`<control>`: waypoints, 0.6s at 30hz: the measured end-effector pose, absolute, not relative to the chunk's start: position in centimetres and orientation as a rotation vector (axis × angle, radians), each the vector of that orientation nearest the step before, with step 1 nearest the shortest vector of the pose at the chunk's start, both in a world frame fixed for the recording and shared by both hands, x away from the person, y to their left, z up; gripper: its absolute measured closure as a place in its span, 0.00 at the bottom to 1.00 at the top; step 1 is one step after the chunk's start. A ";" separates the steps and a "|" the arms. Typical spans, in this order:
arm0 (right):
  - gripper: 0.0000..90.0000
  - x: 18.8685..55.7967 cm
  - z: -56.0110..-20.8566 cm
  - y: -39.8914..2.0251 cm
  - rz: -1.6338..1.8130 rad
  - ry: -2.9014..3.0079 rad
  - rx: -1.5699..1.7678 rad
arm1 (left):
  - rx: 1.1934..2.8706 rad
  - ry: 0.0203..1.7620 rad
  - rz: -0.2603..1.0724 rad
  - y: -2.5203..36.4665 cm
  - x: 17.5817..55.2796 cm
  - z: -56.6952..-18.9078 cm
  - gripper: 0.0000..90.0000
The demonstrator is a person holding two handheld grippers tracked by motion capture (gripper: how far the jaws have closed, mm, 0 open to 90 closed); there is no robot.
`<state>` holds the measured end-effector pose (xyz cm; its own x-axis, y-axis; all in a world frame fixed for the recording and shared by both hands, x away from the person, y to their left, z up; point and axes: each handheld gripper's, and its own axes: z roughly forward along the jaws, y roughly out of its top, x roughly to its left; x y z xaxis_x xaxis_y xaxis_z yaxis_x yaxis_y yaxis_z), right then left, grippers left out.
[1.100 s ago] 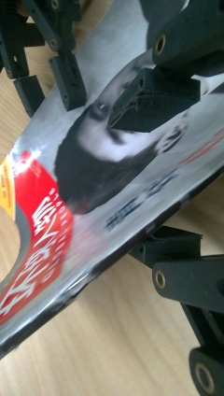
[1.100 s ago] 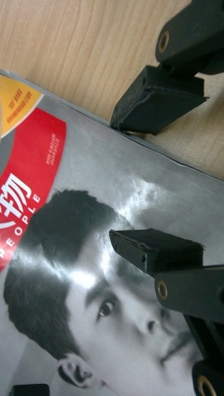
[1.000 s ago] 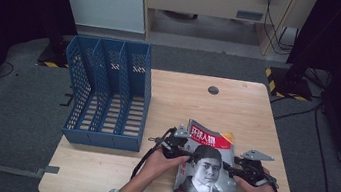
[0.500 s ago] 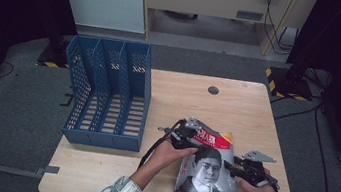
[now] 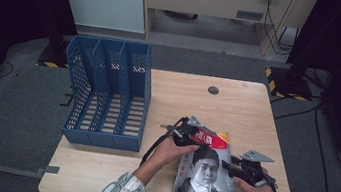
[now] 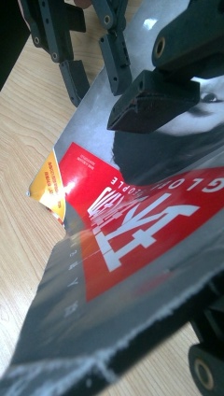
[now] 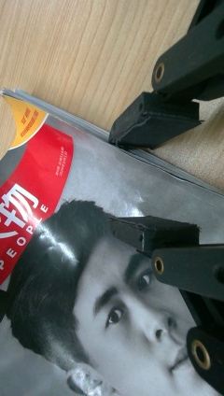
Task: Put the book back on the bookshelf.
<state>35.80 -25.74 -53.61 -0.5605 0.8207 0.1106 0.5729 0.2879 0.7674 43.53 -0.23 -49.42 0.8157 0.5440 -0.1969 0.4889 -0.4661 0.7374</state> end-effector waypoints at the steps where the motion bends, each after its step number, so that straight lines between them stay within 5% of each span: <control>1: 0.60 35.8 -53.6 -25.7 1.147 2.256 1.268 | 2.145 0.757 0.082 -0.2 43.5 -49.4 0.49; 18: 0.62 35.7 -53.6 -25.6 1.150 2.262 1.249 | 2.150 0.803 0.099 -0.4 43.2 -49.3 0.72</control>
<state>35.74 -25.60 -53.62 -0.5706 0.8146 0.1039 0.5640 0.2967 0.7707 43.18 -0.39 -49.25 0.7937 0.5765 -0.1943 0.5120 -0.4605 0.7251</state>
